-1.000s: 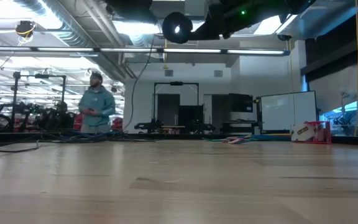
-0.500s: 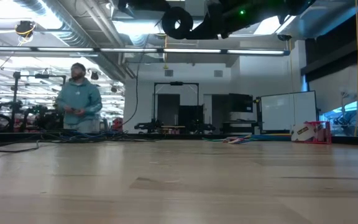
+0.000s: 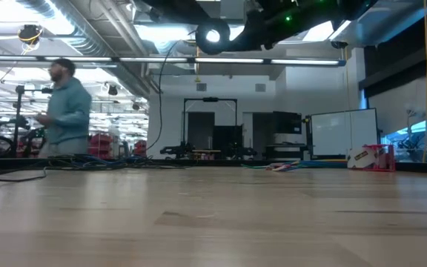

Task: Coiling cords

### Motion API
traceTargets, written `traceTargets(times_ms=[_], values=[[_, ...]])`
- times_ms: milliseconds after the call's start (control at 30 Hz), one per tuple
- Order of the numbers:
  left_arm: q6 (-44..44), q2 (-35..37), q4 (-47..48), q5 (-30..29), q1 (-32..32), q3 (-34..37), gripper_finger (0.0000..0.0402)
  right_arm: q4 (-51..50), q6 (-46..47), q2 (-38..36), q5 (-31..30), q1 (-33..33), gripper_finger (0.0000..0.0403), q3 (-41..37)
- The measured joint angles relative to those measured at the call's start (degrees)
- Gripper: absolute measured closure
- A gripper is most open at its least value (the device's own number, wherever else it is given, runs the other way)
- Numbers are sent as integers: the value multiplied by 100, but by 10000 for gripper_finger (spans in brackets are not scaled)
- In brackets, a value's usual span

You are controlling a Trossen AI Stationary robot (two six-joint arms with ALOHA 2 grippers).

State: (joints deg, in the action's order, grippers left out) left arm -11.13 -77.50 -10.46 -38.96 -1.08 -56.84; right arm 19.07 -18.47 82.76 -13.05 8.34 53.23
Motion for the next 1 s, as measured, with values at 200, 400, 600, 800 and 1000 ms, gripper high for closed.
traceTargets(times_ms=[200,400,600,800,1000], values=[[-132,-61,45,-2,-5,0,396,-2,1,2,-43,4,402,0],[-363,-63,52,-44,-4,2,396,-7,-21,2,-25,4,402,0],[-389,-61,59,-49,3,4,396,10,-19,2,19,0,379,0],[-387,-61,89,-85,12,11,396,74,-10,2,436,-7,359,4],[-385,-61,105,-83,10,11,396,37,-119,2,595,-4,393,4]])
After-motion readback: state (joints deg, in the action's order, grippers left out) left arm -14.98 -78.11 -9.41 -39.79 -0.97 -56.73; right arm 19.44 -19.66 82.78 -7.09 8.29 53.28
